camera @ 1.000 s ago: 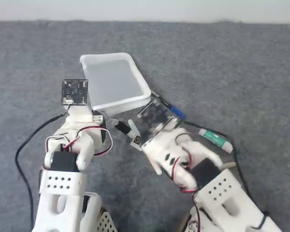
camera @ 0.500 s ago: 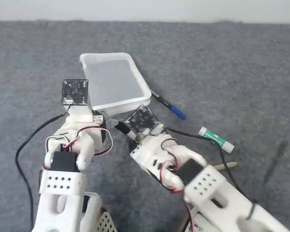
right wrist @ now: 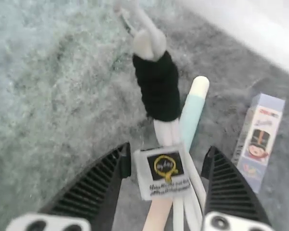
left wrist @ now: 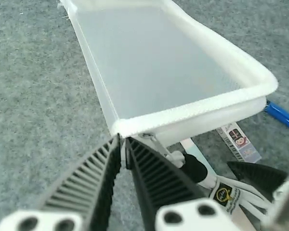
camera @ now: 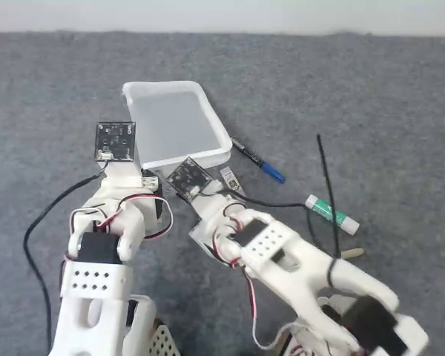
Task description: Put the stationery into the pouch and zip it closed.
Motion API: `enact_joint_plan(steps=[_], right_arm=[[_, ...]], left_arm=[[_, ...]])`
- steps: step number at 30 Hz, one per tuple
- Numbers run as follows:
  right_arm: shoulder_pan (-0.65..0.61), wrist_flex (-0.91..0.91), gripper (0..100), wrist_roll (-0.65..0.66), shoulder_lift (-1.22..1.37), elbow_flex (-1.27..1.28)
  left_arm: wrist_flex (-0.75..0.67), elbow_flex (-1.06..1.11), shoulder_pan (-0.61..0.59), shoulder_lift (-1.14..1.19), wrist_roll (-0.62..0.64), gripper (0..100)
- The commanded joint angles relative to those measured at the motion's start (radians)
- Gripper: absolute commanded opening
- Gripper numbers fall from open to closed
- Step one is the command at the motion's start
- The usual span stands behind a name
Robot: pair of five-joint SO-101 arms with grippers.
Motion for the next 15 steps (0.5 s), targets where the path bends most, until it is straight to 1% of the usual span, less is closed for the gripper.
enact_joint_plan(steps=[1,3,4,7,8,9,12,15], right_arm=[[0.018,-0.007,23.1,0.012,0.022,-0.092],[0.036,-0.007,20.8,0.012,0.021,-0.097],[0.047,-0.007,17.4,0.012,0.018,-0.1],[0.079,-0.007,1.6,0.012,-0.016,-0.098],[0.093,-0.005,0.0,0.012,-0.033,-0.095],[0.104,0.002,2.1,0.012,-0.05,-0.092],[0.133,0.091,0.4,0.012,-0.108,-0.097],[0.156,0.166,0.6,0.012,-0.193,-0.094]], left_arm=[[-0.021,-0.024,-0.005,-0.031,0.012,1],[-0.021,-0.024,-0.005,-0.031,0.012,1],[-0.021,-0.024,-0.005,-0.031,0.012,1],[-0.021,-0.022,-0.005,-0.031,0.012,1],[-0.021,-0.022,-0.005,-0.031,0.012,1],[-0.021,-0.022,-0.005,-0.031,0.012,1],[-0.02,-0.022,-0.009,-0.031,0.012,1],[-0.026,-0.024,-0.06,-0.031,0.012,1]])
